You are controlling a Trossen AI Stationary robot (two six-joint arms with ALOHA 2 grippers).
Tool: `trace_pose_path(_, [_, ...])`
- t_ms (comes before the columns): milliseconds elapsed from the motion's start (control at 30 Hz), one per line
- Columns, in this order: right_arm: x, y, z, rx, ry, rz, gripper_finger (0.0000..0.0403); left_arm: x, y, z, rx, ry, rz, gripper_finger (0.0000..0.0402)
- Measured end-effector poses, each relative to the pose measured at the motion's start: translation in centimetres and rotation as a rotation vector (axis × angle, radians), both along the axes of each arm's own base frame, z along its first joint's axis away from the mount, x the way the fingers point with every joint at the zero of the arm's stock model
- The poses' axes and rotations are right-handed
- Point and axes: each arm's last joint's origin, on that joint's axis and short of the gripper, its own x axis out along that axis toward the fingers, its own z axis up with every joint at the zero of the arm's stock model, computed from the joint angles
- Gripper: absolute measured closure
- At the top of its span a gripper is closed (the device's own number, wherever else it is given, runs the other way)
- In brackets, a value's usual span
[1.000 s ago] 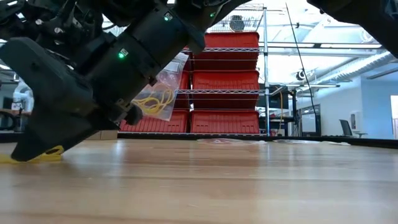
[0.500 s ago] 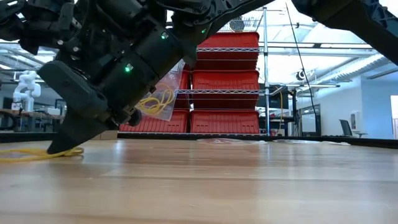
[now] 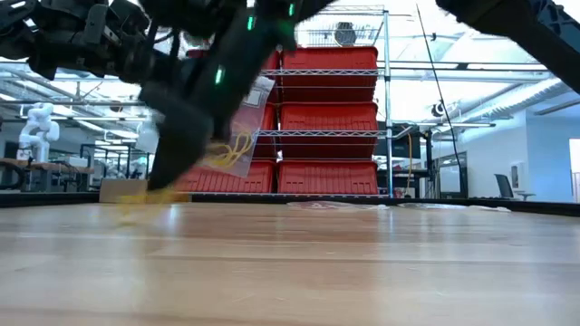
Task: Sort rubber bands
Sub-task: Put the yellow rubber band into the top left transparent zip lock bag
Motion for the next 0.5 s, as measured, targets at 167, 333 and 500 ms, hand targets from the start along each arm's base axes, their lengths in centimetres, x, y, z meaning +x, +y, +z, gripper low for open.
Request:
trace_pose_path(167, [-0.9,-0.4,6.0,-0.072,-0.030,0.009,0.0403,0.0,0.0,0.0,-0.002,0.003,0.000,0.0401])
trace_pose_path(333, [-2.5,-0.5,11.2,-0.097,-0.096,0.038,0.0403,0.0,0.0,-0.1,-0.006,0.011,0.001,0.0401])
trace_pose_path(500, [-4.8,-1.3,17.5,-0.244,-0.220,-0.011,0.0403,0.1,0.0,-0.2,-0.009,0.015,0.001,0.0401])
